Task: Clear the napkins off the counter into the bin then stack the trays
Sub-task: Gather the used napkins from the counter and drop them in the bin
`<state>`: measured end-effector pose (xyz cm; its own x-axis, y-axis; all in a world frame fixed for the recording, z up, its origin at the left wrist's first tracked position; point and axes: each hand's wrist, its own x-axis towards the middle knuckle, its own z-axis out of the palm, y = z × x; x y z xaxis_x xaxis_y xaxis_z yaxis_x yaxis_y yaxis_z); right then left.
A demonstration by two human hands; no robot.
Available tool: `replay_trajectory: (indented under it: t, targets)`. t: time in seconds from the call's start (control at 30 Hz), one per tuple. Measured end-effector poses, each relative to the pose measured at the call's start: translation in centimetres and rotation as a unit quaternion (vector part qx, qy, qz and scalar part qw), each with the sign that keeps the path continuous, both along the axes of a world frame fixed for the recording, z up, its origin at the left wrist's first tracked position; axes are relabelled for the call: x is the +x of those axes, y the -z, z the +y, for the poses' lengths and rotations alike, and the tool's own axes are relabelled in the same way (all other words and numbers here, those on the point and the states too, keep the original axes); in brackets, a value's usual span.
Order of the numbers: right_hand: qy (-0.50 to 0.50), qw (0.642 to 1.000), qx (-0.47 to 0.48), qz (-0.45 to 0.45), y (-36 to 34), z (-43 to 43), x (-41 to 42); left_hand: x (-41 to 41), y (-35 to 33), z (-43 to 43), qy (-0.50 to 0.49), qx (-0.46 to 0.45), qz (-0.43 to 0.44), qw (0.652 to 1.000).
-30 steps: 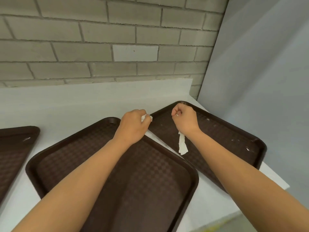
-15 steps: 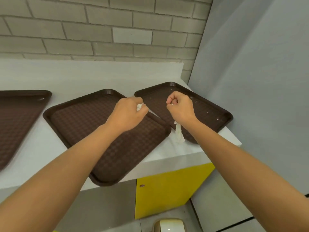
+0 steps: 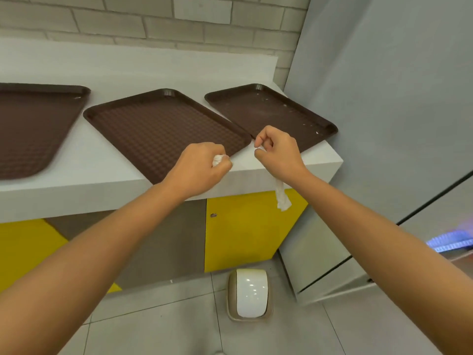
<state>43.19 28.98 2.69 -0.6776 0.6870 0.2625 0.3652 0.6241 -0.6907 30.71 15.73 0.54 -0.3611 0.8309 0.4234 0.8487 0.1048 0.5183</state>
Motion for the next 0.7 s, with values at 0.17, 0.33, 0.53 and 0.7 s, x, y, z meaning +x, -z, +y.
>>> replay_trajectory:
  t: [0.17, 0.33, 0.53, 0.7]
  targets:
    - [-0.005, 0.999, -0.023, -0.026, 2.3, -3.1, 3.5, 2.8, 1.8, -3.1, 0.006, -0.017, -0.017, 1.0]
    - [0.003, 0.998, -0.049, -0.038, 5.4, -5.8, 5.9, 5.4, 4.8, -5.4, 0.022, -0.06, -0.056, 0.996]
    - [0.001, 0.992, -0.102, -0.069, 9.8, -6.0, 7.8, 7.8, 9.8, -6.6, 0.001, -0.118, -0.119, 0.986]
    - [0.001, 0.981, -0.157, -0.111, 14.9, -4.9, 8.5, 8.9, 15.2, -5.9, -0.066, -0.169, -0.167, 0.969]
